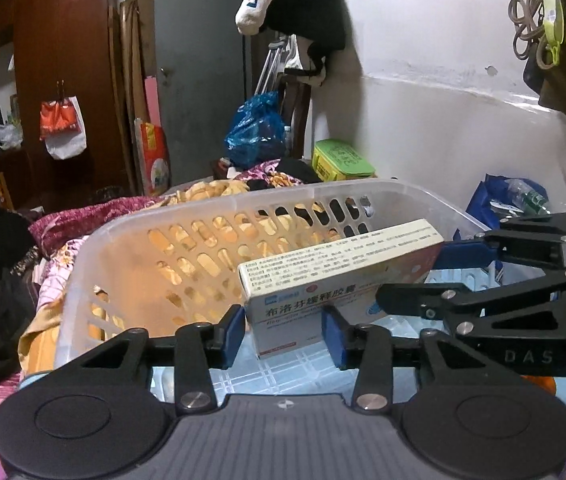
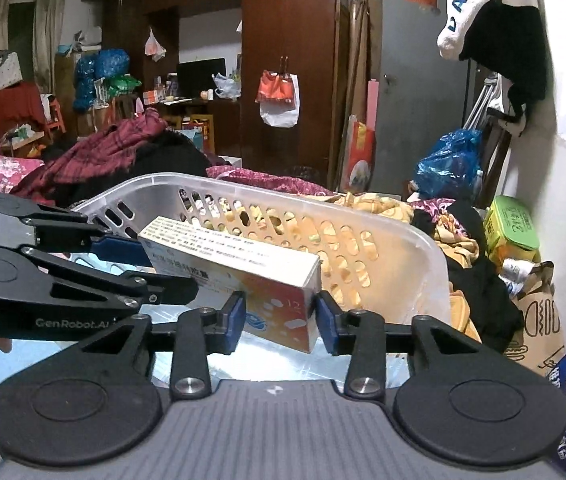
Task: Organize objects
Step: 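Lift the medicine box into the white basket and open both tools, then grasp the purple tissue pack with the left tool while the right tool grips it too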
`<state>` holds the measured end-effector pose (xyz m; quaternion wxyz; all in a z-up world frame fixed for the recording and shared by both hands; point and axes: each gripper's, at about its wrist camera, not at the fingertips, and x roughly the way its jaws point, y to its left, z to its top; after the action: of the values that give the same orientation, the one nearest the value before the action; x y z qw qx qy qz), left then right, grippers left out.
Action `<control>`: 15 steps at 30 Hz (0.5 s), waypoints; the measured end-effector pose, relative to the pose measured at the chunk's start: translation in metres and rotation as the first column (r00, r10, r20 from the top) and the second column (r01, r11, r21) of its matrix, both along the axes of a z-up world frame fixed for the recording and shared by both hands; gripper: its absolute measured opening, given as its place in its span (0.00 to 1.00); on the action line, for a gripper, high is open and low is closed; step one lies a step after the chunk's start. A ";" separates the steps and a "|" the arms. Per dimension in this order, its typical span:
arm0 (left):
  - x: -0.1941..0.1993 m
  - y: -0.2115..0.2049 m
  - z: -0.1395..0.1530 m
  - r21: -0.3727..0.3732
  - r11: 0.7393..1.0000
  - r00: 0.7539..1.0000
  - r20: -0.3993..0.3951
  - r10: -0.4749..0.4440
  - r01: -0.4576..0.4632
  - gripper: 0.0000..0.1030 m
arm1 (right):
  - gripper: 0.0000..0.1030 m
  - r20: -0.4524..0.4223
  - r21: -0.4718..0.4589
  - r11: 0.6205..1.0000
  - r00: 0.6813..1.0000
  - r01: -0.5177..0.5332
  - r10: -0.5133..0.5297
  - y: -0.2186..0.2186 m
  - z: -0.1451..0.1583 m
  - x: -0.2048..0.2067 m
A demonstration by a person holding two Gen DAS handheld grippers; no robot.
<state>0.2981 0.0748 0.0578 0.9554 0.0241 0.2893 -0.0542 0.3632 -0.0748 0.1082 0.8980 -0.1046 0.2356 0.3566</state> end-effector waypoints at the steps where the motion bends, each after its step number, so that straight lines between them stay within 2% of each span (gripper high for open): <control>1: -0.002 0.000 0.002 0.010 1.000 1.000 0.017 0.012 -0.012 0.59 | 0.55 -0.006 0.005 1.000 1.000 0.003 -0.003 -0.001 0.001 0.003; 3: -0.009 0.001 0.005 0.027 0.999 0.998 0.060 0.030 -0.031 0.73 | 0.64 0.008 0.031 0.999 1.000 0.022 -0.023 -0.008 0.005 0.006; 4: -0.016 0.003 0.008 0.031 0.999 0.995 0.089 0.036 -0.038 0.75 | 0.70 0.027 0.051 0.998 0.999 0.041 -0.043 -0.014 0.008 0.003; 5: -0.025 0.005 0.012 0.036 0.998 0.992 0.120 0.046 -0.051 0.76 | 0.86 0.047 0.069 0.996 0.997 0.060 -0.063 -0.020 0.013 0.001; 6: -0.035 0.008 0.015 0.035 0.997 0.988 0.146 0.057 -0.063 0.76 | 0.96 0.071 0.090 0.993 0.994 0.076 -0.082 -0.027 0.017 -0.005; 8: -0.063 0.013 0.021 0.003 0.998 0.978 0.200 0.057 -0.059 0.79 | 0.98 0.113 0.136 0.988 0.990 0.074 -0.089 -0.048 0.024 -0.024; 9: -0.081 0.015 0.022 -0.016 0.999 0.973 0.224 0.054 -0.052 0.83 | 1.00 0.117 0.166 0.984 0.989 0.068 -0.088 -0.059 0.025 -0.034; 11: -0.119 0.018 0.015 -0.051 0.998 0.966 0.253 0.046 -0.034 0.84 | 1.00 0.106 0.221 0.973 0.991 0.062 -0.088 -0.081 0.022 -0.054; 15: -0.178 0.010 -0.013 -0.092 0.996 0.966 0.259 0.013 0.012 0.84 | 1.00 0.093 0.275 0.961 0.994 0.033 -0.061 -0.125 -0.007 -0.101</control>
<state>0.1204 0.0850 0.0444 0.9851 -0.0135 0.1592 -0.0637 0.2623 -0.2002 0.1011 0.9227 0.0077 0.1411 0.3585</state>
